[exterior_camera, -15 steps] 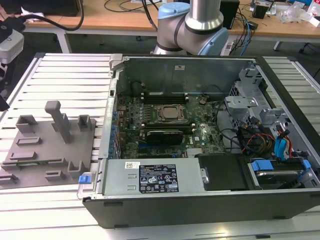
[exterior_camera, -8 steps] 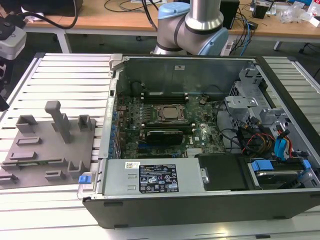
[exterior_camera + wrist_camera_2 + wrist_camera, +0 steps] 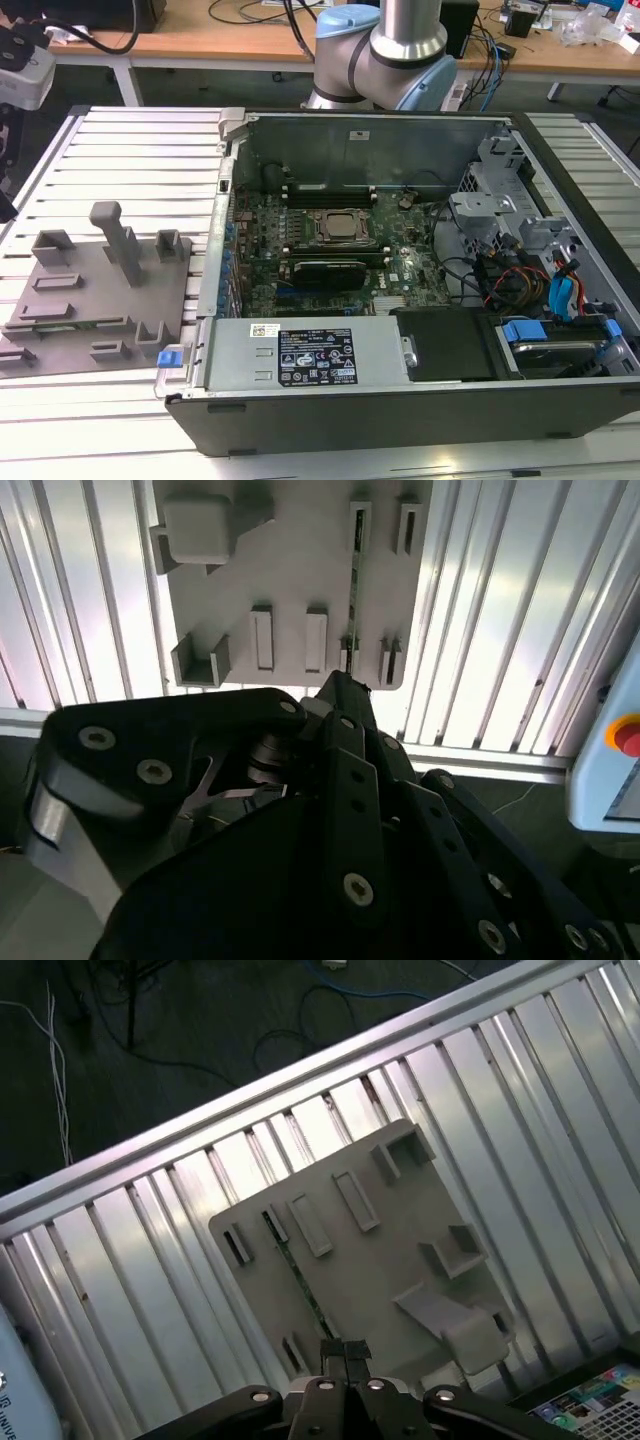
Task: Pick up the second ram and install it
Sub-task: 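Pick up the second ram and move it above second insertion slot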
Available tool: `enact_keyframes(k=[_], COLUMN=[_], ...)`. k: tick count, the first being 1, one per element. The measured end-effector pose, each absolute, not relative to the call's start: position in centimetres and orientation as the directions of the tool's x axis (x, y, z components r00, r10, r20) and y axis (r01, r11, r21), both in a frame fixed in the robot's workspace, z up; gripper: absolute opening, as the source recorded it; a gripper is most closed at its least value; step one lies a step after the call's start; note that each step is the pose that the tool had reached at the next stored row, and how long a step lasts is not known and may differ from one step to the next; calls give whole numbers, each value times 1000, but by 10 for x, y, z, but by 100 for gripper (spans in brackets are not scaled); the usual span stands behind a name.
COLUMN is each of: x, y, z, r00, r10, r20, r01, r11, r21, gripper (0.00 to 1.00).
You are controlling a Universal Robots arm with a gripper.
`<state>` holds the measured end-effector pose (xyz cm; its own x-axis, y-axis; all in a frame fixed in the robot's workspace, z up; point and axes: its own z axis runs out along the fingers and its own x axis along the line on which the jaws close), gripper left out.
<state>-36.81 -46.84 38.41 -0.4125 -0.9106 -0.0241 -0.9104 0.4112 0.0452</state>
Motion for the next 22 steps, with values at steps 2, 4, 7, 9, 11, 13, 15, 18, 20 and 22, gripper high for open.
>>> enact_keyframes(k=[2, 4, 7, 9, 11, 13, 15, 18, 20, 22], x=[-368, -368, -368, -368, -368, -368, -368, -368, -368, -368], y=[-468, -468, -468, -468, -468, -468, -468, -468, -468, -468], z=[384, 384, 384, 384, 384, 384, 384, 384, 384, 384], r00=[-386, -367, -314, -292, -261, -231, -200, -166, -124, -90], r10=[-922, -930, -949, -956, -965, -973, -980, -986, -992, -996], r20=[-24, -24, -24, -24, -24, -24, -24, -24, -24, -24], r01=[-922, -930, -949, -956, -965, -972, -979, -985, -991, -995], r11=[384, 366, 313, 291, 260, 230, 198, 165, 123, 88], r21=[45, 45, 45, 45, 45, 45, 45, 45, 45, 45], gripper=[11, 11, 11, 11, 11, 11, 11, 11, 11, 11])
